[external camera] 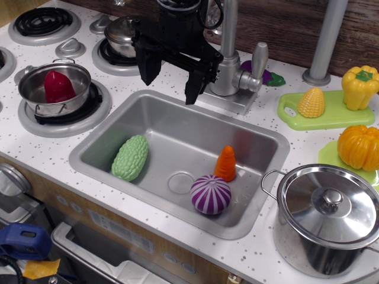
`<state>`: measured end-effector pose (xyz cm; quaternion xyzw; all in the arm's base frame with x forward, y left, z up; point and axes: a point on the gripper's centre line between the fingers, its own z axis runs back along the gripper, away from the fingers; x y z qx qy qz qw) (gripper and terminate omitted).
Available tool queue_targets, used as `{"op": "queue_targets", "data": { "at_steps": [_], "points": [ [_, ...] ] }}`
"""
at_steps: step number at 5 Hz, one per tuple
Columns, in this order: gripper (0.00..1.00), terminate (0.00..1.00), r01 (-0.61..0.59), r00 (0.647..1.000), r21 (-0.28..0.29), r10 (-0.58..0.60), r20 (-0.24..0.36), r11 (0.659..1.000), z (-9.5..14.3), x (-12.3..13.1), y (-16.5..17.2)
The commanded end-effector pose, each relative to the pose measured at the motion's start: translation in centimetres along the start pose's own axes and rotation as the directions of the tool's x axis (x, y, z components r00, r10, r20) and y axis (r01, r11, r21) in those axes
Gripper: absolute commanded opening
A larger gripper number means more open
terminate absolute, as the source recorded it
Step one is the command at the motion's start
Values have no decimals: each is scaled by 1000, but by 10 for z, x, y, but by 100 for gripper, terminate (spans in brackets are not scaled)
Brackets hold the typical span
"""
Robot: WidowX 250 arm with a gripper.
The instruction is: Turn faucet front to left
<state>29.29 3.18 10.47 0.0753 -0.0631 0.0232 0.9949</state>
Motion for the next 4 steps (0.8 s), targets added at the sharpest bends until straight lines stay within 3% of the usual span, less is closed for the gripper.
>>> {"op": "queue_targets", "data": {
  "at_steps": [1, 2, 4],
  "points": [
    [100, 0, 0, 1000, 0, 0, 0, 1000, 0, 0, 0],
    [100, 0, -35, 992, 22, 32, 120, 999, 10, 18, 6],
    [100, 0, -56, 969, 44, 44, 241, 997, 24, 43, 10]
  ]
}}
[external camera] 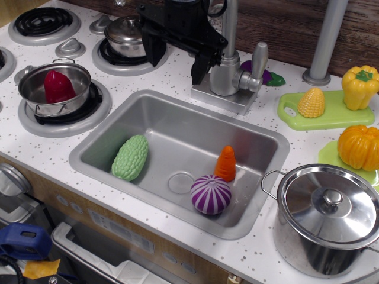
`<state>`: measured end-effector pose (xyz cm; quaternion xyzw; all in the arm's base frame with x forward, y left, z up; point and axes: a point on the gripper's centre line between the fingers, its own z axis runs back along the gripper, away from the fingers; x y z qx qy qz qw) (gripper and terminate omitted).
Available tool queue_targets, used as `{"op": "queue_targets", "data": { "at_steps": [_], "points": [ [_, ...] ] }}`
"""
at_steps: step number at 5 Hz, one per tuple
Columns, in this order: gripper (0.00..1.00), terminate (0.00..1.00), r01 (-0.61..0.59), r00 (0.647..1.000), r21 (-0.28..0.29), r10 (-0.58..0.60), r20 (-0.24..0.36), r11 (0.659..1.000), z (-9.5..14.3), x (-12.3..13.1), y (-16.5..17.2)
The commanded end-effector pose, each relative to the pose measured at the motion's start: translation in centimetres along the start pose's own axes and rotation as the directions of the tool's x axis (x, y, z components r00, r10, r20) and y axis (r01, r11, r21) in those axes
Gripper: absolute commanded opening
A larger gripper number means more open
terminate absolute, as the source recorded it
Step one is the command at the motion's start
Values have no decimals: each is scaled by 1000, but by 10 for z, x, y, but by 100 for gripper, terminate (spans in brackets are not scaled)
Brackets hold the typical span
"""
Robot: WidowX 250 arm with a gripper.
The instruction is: Turn faucet front to left
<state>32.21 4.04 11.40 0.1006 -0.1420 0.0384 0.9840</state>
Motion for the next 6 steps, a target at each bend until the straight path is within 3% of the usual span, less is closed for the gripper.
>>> {"op": "queue_targets", "data": {
  "at_steps": [1, 4, 5, 6],
  "points": [
    [100, 0, -18, 994, 9, 17, 109, 1000, 22, 23, 6],
    [100, 0, -4, 986, -12, 6, 166, 1000, 10, 39, 12],
    [0, 0, 5, 985, -13, -3, 173, 1000, 6, 41, 20],
    [0, 0, 41, 975, 34, -48, 219, 999, -5, 44, 40]
  ]
}}
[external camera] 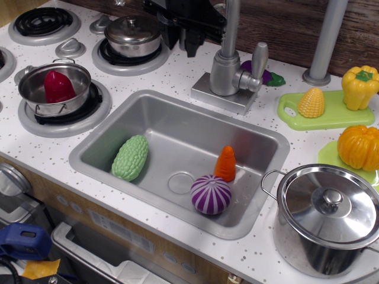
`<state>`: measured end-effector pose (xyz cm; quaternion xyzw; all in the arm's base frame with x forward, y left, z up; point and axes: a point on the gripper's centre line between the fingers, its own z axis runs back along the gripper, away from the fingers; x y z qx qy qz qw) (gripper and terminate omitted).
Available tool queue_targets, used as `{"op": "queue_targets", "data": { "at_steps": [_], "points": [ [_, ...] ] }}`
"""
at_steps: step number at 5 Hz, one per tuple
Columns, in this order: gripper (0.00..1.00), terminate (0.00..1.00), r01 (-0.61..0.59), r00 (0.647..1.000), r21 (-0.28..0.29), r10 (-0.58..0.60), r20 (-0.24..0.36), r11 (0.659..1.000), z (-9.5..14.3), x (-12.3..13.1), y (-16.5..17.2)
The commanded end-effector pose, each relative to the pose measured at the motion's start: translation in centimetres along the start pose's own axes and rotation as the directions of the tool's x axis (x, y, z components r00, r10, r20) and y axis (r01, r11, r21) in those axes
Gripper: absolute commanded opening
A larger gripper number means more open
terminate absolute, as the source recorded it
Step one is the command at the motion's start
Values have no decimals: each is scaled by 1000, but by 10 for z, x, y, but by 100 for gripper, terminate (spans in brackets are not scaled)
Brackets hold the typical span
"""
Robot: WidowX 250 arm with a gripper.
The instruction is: Turn faucet front to left
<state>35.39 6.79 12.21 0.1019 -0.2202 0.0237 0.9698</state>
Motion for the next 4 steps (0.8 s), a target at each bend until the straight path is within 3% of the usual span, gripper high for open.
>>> {"op": "queue_targets", "data": {
  "at_steps": [1, 4],
  "points": [
    [0, 0, 72, 993, 41, -76, 90, 997, -11, 15, 35],
    [0, 0, 125, 979, 22, -127, 159, 992, -41, 48, 56]
  ]
}}
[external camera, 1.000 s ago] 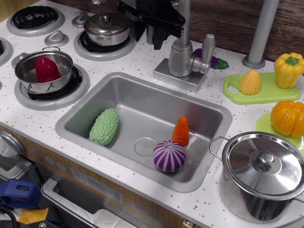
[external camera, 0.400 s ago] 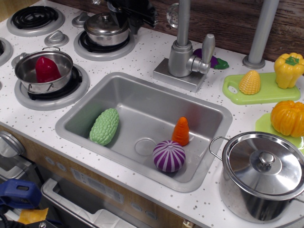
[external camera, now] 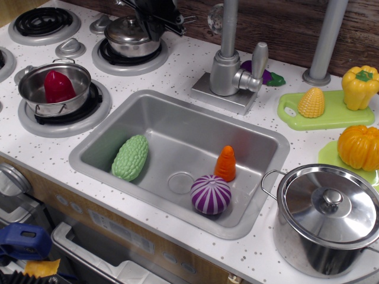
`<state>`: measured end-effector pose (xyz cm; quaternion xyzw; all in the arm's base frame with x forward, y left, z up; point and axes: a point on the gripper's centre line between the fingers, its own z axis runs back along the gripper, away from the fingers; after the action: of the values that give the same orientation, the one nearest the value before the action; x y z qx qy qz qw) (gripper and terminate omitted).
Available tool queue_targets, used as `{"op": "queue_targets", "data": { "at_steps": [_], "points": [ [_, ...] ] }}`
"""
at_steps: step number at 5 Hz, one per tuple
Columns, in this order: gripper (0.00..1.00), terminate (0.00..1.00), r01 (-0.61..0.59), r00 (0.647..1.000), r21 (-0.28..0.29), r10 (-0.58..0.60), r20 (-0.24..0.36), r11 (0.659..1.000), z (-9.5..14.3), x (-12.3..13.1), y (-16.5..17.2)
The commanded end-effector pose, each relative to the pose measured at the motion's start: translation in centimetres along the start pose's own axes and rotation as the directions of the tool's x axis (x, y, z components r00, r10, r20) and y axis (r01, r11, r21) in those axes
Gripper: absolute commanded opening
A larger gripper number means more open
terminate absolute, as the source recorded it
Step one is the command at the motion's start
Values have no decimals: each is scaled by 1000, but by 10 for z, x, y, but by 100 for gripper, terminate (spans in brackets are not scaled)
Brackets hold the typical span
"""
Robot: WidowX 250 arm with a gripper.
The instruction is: Turn faucet front to left
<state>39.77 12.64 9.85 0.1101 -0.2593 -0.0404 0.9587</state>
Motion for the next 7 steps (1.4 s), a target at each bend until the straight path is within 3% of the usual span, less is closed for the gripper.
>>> {"op": "queue_targets", "data": {
  "at_steps": [1, 3, 4, 6, 7],
  "points": [
    [0, 0, 14, 998, 30, -16, 67, 999, 8, 25, 10],
    [0, 0, 37, 996, 33, -39, 75, 999, 7, 45, 18],
    [0, 0, 31, 998, 25, -32, 59, 999, 9, 42, 17],
    [0, 0, 41, 993, 36, -45, 108, 998, -5, 48, 24],
    [0, 0, 51, 993, 24, -54, 103, 998, -8, 54, 26]
  ]
}}
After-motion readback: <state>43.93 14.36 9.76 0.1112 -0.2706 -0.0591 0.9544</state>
